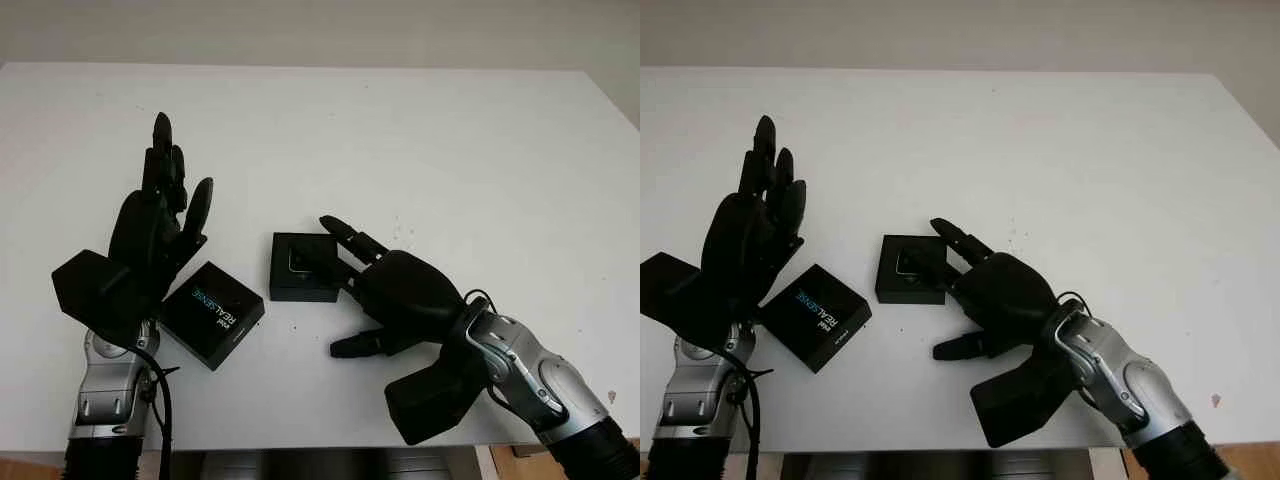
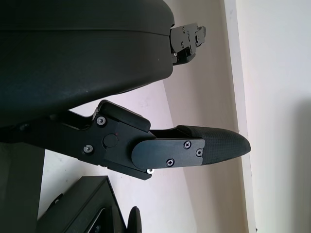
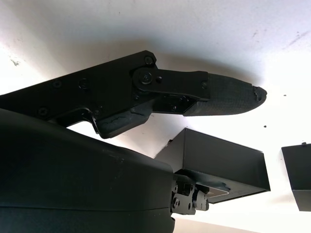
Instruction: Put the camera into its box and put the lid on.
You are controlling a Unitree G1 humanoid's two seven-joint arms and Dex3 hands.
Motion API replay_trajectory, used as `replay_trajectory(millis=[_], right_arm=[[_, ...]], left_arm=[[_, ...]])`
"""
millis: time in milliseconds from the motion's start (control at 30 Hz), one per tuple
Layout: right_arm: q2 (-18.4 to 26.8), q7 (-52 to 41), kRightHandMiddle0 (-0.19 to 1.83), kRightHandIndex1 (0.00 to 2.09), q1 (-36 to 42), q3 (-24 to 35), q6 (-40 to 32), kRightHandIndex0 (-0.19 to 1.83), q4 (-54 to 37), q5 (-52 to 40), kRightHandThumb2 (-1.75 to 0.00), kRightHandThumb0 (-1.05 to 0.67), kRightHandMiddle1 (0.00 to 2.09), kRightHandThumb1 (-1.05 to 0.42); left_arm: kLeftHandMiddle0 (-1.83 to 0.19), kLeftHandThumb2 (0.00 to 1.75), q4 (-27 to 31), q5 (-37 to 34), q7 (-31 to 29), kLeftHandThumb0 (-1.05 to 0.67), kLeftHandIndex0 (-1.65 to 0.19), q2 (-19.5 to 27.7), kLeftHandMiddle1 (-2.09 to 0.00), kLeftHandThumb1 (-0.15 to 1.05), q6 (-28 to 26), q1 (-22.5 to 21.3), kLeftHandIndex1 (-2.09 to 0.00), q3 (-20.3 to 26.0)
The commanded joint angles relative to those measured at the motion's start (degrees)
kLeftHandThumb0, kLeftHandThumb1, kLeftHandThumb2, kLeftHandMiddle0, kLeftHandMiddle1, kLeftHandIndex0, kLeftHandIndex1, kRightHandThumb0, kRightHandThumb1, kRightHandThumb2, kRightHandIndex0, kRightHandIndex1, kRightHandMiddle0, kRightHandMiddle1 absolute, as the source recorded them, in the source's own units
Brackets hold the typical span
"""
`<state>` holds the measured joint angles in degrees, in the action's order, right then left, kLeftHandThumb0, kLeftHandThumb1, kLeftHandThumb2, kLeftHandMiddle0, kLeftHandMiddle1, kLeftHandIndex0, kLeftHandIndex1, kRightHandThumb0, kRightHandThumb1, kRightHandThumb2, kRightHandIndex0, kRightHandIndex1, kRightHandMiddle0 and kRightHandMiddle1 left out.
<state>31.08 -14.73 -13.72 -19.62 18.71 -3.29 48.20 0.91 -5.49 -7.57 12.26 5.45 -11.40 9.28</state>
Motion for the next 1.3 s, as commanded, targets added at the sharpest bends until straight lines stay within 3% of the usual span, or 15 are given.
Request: replay_trajectory(millis=[0, 200, 433, 767, 1000, 1100, 1267], right_arm=[[0.49, -0.75, 0.04, 0.05, 1.37, 0.14, -0.38, -0.15, -0.85, -1.24, -0.54, -0.94, 0.08, -1.05], [-3.43, 3.45, -0.11, 0.04, 1.23, 3.51, -0.51, -0.18, -0.19, -9.34, -0.54, -0.9, 0.01, -1.05], [-12.24, 3.06, -0.14, 0.04, -0.15, 12.52, -7.87, -0.17, -0.71, -31.93, -0.6, -0.82, 0.03, -1.05], [-13.95, -0.13, -0.08, 0.07, -1.67, 18.53, -17.5, -0.12, -1.76, -44.59, -0.63, -0.78, 0.06, -1.05], [-13.61, -2.26, -0.14, 0.04, -1.8, 22.14, -25.02, -0.16, -3.0, -51.2, -0.63, -0.75, 0.03, -1.05], [-13.57, -3.57, -0.17, 0.03, -2.03, 24.11, -27.84, -0.19, -3.24, -55.18, -0.64, -0.75, 0.02, -1.05], [-13.2, -3.84, -0.18, 0.01, -2.3, 26.78, -31.72, -0.19, -3.21, -58.76, -0.71, -0.69, 0.03, -1.05]], left_arm=[[0.18, 0.45, 0.67, -0.04, 0.16, -0.8, 0.18, 0.06, -0.05, 1.05, 0.41, -0.2, -0.05, 0.22], [0.19, 0.47, 0.49, 0.67, -0.11, -0.81, 0.19, 0.92, -0.05, 1.05, 0.72, -0.56, -0.05, 0.23], [0.18, 0.48, 2.08, 0.63, -2.24, -0.82, 0.17, 4.15, -0.06, 1.05, -0.55, -1.14, -0.05, 1.25], [-0.15, 0.3, -1.86, -2.25, -15.02, -0.72, -0.1, 16.26, -0.11, 1.05, 1.18, -4.59, -0.15, 3.97], [-0.55, 0.07, -3.75, -1.85, -23.72, -0.59, -0.42, 25.93, -0.15, 1.02, 1.47, -6.39, -0.25, 4.66], [-0.52, 0.05, -4.17, -0.15, -29.1, -0.59, -0.41, 32.06, -0.09, 0.97, 3.02, -7.8, -0.19, 3.9], [-0.23, 0.03, -1.43, 7.25, -39.68, -0.65, -0.19, 44.1, -0.01, 0.89, 6.42, -11.7, -0.05, -1.08]])
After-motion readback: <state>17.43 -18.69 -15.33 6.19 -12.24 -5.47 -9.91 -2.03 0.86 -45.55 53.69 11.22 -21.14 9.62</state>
